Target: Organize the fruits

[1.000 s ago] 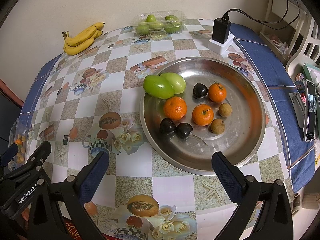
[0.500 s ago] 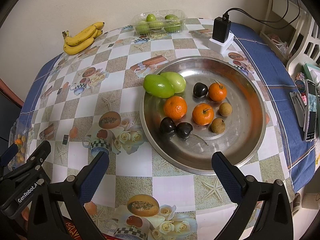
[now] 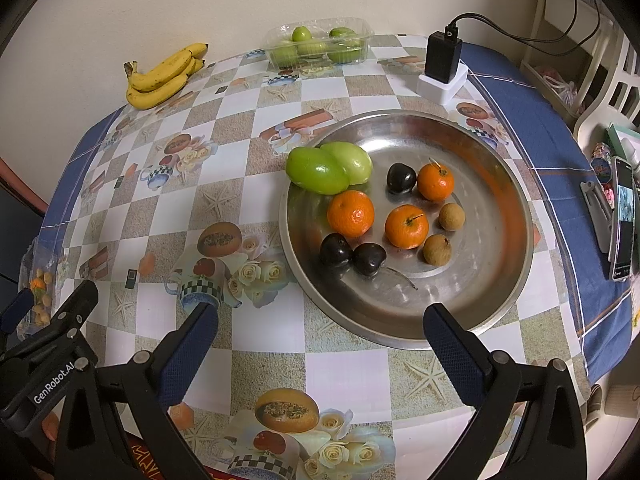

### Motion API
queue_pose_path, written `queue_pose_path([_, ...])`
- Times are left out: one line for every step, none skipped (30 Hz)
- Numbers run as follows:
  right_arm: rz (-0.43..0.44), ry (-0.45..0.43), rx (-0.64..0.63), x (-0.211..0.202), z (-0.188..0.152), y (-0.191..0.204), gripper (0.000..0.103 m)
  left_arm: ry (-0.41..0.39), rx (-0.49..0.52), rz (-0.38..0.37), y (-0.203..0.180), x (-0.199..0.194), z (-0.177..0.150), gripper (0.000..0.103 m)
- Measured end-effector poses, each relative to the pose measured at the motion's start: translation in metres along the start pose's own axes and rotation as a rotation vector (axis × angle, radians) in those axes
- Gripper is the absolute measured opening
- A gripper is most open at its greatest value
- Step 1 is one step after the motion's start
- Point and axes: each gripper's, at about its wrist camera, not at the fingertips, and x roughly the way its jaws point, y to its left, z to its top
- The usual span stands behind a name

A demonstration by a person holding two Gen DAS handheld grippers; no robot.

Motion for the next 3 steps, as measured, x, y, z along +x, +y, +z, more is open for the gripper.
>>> queue_pose_path([0.000, 0.000, 0.001, 0.0002, -0.0007, 0.0000, 0.102, 0.000, 0.000, 0.000, 0.0000, 0.0001, 0.0000, 0.103])
queue_pose_path([0.001, 0.000, 0.000, 0.0003, -0.0006, 0.0000, 0.102, 0.000, -0.001, 0.000, -0.0001, 0.0000, 0.0000, 0.103])
queue_pose_path([0.000, 0.000, -0.001, 0.0000, 0.0001, -0.0001, 0.102, -0.001, -0.001, 0.000, 0.0000, -0.0001, 0.0000, 0.103])
